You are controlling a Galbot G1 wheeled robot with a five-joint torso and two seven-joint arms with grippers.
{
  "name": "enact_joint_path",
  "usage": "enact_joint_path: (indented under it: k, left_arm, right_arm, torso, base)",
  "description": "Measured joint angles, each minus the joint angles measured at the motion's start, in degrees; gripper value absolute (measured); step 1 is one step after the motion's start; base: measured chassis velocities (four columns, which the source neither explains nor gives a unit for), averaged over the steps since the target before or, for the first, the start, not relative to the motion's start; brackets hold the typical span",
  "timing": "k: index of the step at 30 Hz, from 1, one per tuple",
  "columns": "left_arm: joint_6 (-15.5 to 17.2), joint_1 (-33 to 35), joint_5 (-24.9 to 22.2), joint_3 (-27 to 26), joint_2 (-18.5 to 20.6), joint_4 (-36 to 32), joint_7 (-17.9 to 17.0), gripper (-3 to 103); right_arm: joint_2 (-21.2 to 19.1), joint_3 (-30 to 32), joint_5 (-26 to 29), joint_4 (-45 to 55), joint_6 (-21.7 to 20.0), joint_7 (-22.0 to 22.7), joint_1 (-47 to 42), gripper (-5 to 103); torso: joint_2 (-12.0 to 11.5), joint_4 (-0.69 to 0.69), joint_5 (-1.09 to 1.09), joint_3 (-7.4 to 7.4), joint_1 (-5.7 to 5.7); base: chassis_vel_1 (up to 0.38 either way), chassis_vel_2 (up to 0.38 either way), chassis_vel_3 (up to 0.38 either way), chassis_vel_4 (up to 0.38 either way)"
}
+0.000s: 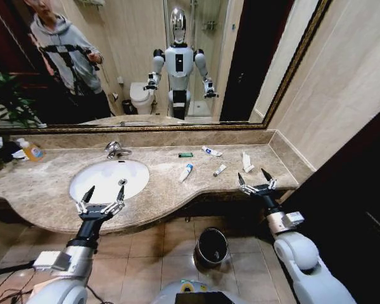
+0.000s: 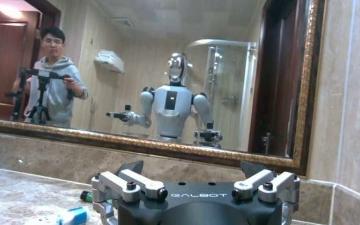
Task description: Pick up the trash from the sink and place it in the trash bin.
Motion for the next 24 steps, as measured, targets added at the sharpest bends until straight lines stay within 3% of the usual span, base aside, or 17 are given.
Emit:
enact_joint_path:
  k: [24]
  left_arm:
    - [0.0,0.0,0.0,0.0,0.0,0.0,0.0,100]
  right_arm:
    - [-0.3,0.8,1.1,0.8,-0.2,1.3,-2.9,100]
  torso:
    - [0.0,0.0,0.0,0.0,0.0]
  base:
    - [0.0,0.0,0.0,0.0]
